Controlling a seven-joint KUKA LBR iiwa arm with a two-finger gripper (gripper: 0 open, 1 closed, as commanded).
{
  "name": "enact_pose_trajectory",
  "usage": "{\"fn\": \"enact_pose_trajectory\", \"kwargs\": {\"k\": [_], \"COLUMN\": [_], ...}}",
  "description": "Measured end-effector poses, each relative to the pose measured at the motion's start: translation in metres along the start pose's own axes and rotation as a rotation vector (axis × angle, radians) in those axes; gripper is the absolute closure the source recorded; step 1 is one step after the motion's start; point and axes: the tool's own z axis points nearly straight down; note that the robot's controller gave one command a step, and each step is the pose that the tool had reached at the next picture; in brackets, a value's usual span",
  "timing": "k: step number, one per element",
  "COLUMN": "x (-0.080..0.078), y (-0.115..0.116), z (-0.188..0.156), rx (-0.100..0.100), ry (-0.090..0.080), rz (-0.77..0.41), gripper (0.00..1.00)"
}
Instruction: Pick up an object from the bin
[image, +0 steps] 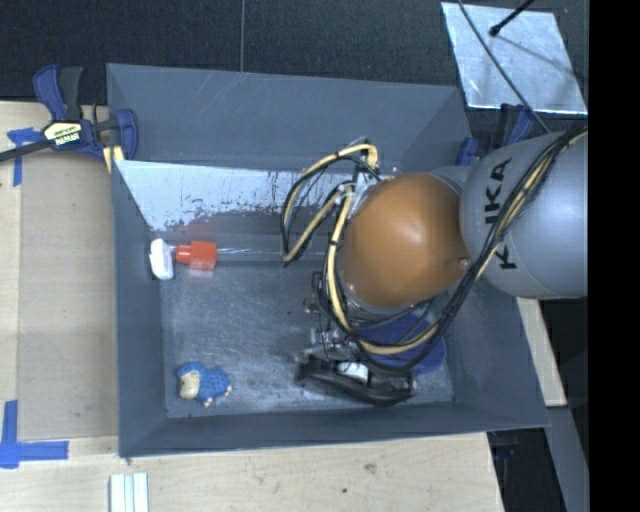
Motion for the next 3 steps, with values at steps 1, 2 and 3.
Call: {"fn": "enact_pose_trajectory", "kwargs": {"k": [1, 2, 3], "x": [0.004, -0.048, -0.090], "y": [0.002, -0.037, 0.008], "z": [0.003, -0.044, 0.004], "rx": [-0.012, -0.006, -0.018], "ry": [0.012, 0.010, 0.014], "rz": [0.004, 0.126, 0.109], "gripper": [0.00, 0.00, 0.00]}}
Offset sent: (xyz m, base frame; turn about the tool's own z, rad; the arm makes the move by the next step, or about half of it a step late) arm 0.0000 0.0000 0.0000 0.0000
